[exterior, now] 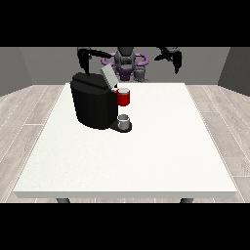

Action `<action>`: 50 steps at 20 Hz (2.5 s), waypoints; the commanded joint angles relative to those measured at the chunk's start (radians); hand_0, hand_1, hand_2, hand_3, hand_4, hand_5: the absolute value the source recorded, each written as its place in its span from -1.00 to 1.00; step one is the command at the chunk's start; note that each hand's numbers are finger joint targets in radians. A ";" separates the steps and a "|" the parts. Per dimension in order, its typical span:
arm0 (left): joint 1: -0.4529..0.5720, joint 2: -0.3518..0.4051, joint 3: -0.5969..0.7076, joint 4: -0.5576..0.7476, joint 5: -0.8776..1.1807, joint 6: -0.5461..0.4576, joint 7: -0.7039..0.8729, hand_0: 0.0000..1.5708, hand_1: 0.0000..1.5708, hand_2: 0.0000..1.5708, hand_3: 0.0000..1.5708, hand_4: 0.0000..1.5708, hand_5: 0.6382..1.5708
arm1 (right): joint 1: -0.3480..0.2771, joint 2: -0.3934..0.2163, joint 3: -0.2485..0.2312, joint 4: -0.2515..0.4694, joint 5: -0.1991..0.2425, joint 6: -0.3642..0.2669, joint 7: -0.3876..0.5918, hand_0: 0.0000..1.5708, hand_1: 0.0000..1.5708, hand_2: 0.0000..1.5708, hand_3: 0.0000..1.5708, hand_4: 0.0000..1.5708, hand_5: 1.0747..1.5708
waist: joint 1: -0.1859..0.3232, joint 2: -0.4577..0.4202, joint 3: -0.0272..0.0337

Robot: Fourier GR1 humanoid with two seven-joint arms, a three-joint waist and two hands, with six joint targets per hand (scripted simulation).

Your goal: Insert the coffee pod into the coffee machine and close the lid

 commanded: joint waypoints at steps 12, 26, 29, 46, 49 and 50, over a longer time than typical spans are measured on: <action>0.106 0.064 -0.010 -0.212 0.058 0.024 0.039 -1.00 -1.00 -1.00 -1.00 -0.60 1.00 | -0.133 0.032 0.075 0.087 0.039 -0.004 -0.055 -1.00 -1.00 -1.00 -1.00 -1.00 1.00 | -0.038 0.111 -0.0002; 0.027 0.099 0.001 -0.187 0.072 0.042 0.056 -1.00 -1.00 -1.00 -1.00 -0.52 1.00 | -0.340 0.023 0.136 0.124 0.105 0.004 -0.019 -1.00 -1.00 -1.00 -1.00 -0.85 1.00 | -0.015 0.189 -0.0004; 0.075 0.041 -0.061 -0.243 0.035 0.077 0.051 -1.00 -1.00 -1.00 -1.00 -0.54 1.00 | -0.335 0.001 0.117 0.140 0.105 0.007 -0.059 -1.00 -1.00 -1.00 -1.00 -0.86 1.00 | 0.025 0.184 -0.0001; 0.014 0.065 -0.091 -0.220 0.052 0.005 0.004 -1.00 -1.00 -1.00 -1.00 -0.51 1.00 | -0.465 -0.040 0.159 0.044 0.223 -0.061 0.086 -1.00 -1.00 -1.00 -1.00 -0.69 1.00 | 0.197 0.261 0.0002; -0.029 0.064 -0.105 -0.209 0.042 0.002 -0.001 -1.00 -1.00 -1.00 -1.00 -0.46 1.00 | -0.501 -0.039 0.159 0.010 0.233 -0.073 0.152 -1.00 -1.00 -1.00 -1.00 -0.84 1.00 | 0.225 0.293 0.0001; -0.044 0.051 -0.102 -0.217 0.047 0.015 0.020 -1.00 -1.00 -1.00 -1.00 -0.47 1.00 | -0.470 -0.041 0.161 -0.011 0.231 -0.062 0.127 -1.00 -1.00 -1.00 -1.00 -0.87 1.00 | 0.209 0.290 0.0014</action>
